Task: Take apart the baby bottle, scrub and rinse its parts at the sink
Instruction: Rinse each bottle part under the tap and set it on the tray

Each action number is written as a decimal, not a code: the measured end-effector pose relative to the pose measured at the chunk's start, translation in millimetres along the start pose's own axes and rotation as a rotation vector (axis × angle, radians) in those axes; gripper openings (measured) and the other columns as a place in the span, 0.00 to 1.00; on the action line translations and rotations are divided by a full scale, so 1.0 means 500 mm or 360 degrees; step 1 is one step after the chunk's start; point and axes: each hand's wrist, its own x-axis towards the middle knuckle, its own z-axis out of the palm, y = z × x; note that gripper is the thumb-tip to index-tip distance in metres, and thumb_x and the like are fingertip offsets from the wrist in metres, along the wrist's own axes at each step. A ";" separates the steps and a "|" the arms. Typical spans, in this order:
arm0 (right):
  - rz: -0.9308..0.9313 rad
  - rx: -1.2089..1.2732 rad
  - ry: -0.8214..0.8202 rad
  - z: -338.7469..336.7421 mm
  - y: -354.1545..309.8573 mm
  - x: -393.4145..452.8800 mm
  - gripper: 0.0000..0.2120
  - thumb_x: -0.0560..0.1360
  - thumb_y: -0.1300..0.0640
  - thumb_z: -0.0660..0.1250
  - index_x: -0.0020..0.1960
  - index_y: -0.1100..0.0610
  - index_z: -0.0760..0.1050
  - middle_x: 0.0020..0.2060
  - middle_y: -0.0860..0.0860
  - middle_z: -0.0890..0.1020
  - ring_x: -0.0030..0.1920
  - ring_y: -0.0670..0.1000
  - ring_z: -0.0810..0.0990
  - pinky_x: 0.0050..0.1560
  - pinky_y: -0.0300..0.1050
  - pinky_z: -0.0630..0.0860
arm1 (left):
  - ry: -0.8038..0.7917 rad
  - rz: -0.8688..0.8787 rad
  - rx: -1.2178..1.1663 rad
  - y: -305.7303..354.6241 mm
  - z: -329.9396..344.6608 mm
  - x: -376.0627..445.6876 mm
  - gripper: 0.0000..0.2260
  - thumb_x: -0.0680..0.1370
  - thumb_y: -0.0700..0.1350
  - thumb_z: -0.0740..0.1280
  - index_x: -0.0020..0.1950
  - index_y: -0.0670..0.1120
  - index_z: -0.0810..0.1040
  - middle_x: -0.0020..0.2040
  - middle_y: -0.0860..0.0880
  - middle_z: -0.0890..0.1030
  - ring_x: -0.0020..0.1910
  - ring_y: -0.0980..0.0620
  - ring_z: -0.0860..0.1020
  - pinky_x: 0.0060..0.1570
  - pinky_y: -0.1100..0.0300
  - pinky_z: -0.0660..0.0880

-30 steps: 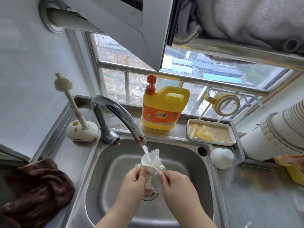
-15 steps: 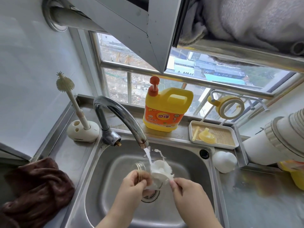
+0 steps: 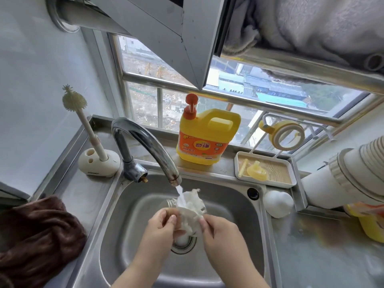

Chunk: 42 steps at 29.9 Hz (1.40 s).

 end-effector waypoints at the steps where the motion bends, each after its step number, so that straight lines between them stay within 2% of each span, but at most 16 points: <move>1: -0.0033 0.0001 -0.0027 0.005 -0.007 -0.002 0.16 0.79 0.45 0.54 0.51 0.52 0.76 0.45 0.50 0.80 0.48 0.51 0.77 0.46 0.45 0.72 | 0.0004 -0.0012 -0.0038 0.005 0.000 0.002 0.10 0.80 0.33 0.57 0.44 0.37 0.77 0.35 0.44 0.78 0.31 0.56 0.78 0.37 0.57 0.80; 3: -0.0002 -0.0071 -0.0082 0.002 -0.001 -0.015 0.20 0.76 0.41 0.49 0.51 0.51 0.75 0.47 0.50 0.80 0.49 0.50 0.77 0.46 0.44 0.71 | 0.0015 -0.0017 -0.0082 0.008 -0.004 0.004 0.11 0.81 0.38 0.58 0.41 0.38 0.75 0.33 0.45 0.76 0.30 0.53 0.76 0.35 0.56 0.80; 6: 0.0151 -0.0176 -0.0088 -0.018 0.025 -0.016 0.17 0.78 0.42 0.51 0.49 0.51 0.74 0.47 0.49 0.80 0.48 0.52 0.77 0.46 0.45 0.72 | 0.0004 -0.0011 0.0010 -0.002 -0.008 0.003 0.12 0.80 0.43 0.61 0.39 0.40 0.77 0.25 0.52 0.71 0.31 0.51 0.73 0.35 0.54 0.80; 9: 0.0089 -0.0136 -0.0032 -0.016 0.010 0.006 0.16 0.80 0.45 0.51 0.52 0.51 0.75 0.47 0.49 0.80 0.48 0.52 0.77 0.44 0.45 0.71 | -0.0045 -0.0051 0.0082 -0.012 0.008 0.000 0.09 0.80 0.38 0.60 0.45 0.38 0.78 0.29 0.49 0.70 0.33 0.51 0.72 0.32 0.59 0.79; 14: 0.0095 -0.0200 -0.0110 -0.015 0.006 -0.020 0.16 0.79 0.44 0.51 0.52 0.51 0.74 0.48 0.49 0.78 0.50 0.52 0.77 0.42 0.44 0.67 | -0.0059 -0.0039 0.0101 -0.002 0.007 0.006 0.11 0.80 0.32 0.57 0.46 0.40 0.78 0.38 0.43 0.81 0.35 0.54 0.81 0.36 0.58 0.80; 17: 0.0216 -0.0213 -0.0036 -0.027 0.024 -0.008 0.16 0.80 0.44 0.51 0.51 0.50 0.75 0.47 0.48 0.79 0.49 0.53 0.77 0.42 0.44 0.68 | -0.0045 0.0006 0.0089 -0.001 0.013 0.004 0.09 0.79 0.33 0.59 0.45 0.40 0.78 0.34 0.48 0.80 0.34 0.55 0.81 0.38 0.59 0.79; 19: 0.0131 -0.0134 -0.0012 -0.020 0.011 0.011 0.17 0.80 0.45 0.51 0.49 0.52 0.75 0.45 0.49 0.80 0.46 0.53 0.77 0.43 0.45 0.71 | -0.0057 0.0008 0.0025 0.002 0.023 0.000 0.09 0.80 0.37 0.60 0.45 0.40 0.79 0.30 0.52 0.79 0.32 0.57 0.79 0.35 0.60 0.79; 22: 0.0001 -0.0058 -0.0027 -0.009 -0.008 0.006 0.16 0.80 0.46 0.52 0.49 0.53 0.75 0.44 0.50 0.79 0.46 0.52 0.77 0.45 0.46 0.72 | -0.0052 0.0040 0.0009 0.005 0.021 0.002 0.09 0.79 0.44 0.63 0.44 0.42 0.80 0.36 0.46 0.83 0.33 0.54 0.81 0.31 0.60 0.78; 25: 0.0115 -0.0153 -0.0035 -0.030 0.023 -0.011 0.16 0.80 0.44 0.52 0.52 0.50 0.76 0.46 0.49 0.80 0.48 0.51 0.77 0.46 0.45 0.72 | -0.0061 -0.0001 -0.0022 -0.004 0.009 0.001 0.08 0.78 0.38 0.62 0.44 0.40 0.80 0.38 0.45 0.82 0.34 0.55 0.80 0.34 0.61 0.79; 27: 0.0178 -0.0172 -0.0010 -0.040 0.038 -0.001 0.16 0.80 0.44 0.52 0.49 0.50 0.76 0.43 0.48 0.80 0.45 0.51 0.77 0.44 0.45 0.73 | -0.0054 -0.0037 -0.0015 -0.011 0.009 -0.003 0.07 0.78 0.34 0.61 0.45 0.39 0.79 0.38 0.45 0.80 0.36 0.55 0.80 0.34 0.62 0.79; 30: 0.0007 -0.0092 -0.0039 -0.028 0.012 0.016 0.15 0.80 0.46 0.53 0.42 0.52 0.72 0.40 0.48 0.78 0.42 0.51 0.75 0.42 0.46 0.71 | -0.0086 -0.0021 -0.0027 -0.007 0.013 0.000 0.09 0.78 0.30 0.60 0.44 0.39 0.78 0.41 0.42 0.79 0.40 0.52 0.79 0.36 0.62 0.79; 32: -0.0082 -0.0064 -0.0060 -0.020 0.004 0.007 0.15 0.80 0.46 0.54 0.48 0.52 0.75 0.43 0.49 0.80 0.46 0.51 0.77 0.45 0.46 0.72 | -0.0110 -0.0023 -0.0099 0.008 0.012 0.005 0.10 0.78 0.28 0.59 0.44 0.38 0.76 0.41 0.42 0.81 0.40 0.52 0.80 0.37 0.62 0.80; 34: -0.0022 -0.0125 -0.0056 -0.033 0.017 -0.008 0.15 0.79 0.44 0.53 0.53 0.49 0.76 0.47 0.48 0.80 0.49 0.50 0.77 0.47 0.45 0.72 | -0.0129 -0.0044 -0.0152 0.020 0.006 0.006 0.09 0.77 0.29 0.59 0.41 0.38 0.75 0.37 0.43 0.80 0.39 0.49 0.80 0.42 0.58 0.80; 37: 0.0072 -0.0175 -0.0007 -0.047 0.034 -0.002 0.16 0.80 0.44 0.52 0.52 0.49 0.76 0.46 0.48 0.80 0.48 0.50 0.77 0.45 0.44 0.72 | -0.0119 -0.0019 -0.0002 0.019 0.003 0.001 0.10 0.79 0.38 0.62 0.38 0.39 0.75 0.33 0.44 0.75 0.37 0.48 0.75 0.43 0.50 0.80; 39: -0.0006 -0.0108 0.0003 -0.038 0.020 0.012 0.15 0.80 0.45 0.53 0.51 0.51 0.76 0.44 0.48 0.80 0.46 0.51 0.77 0.44 0.45 0.73 | -0.0136 -0.0019 0.0077 0.015 0.007 0.002 0.11 0.80 0.40 0.62 0.39 0.39 0.76 0.34 0.42 0.74 0.36 0.49 0.75 0.40 0.52 0.81; 42: -0.0079 -0.0083 -0.0053 -0.018 0.008 0.004 0.15 0.79 0.45 0.54 0.50 0.51 0.76 0.43 0.49 0.79 0.46 0.51 0.77 0.45 0.46 0.73 | -0.0112 -0.0063 0.0080 0.013 0.003 0.014 0.09 0.80 0.35 0.59 0.46 0.38 0.77 0.40 0.38 0.77 0.40 0.48 0.78 0.38 0.58 0.81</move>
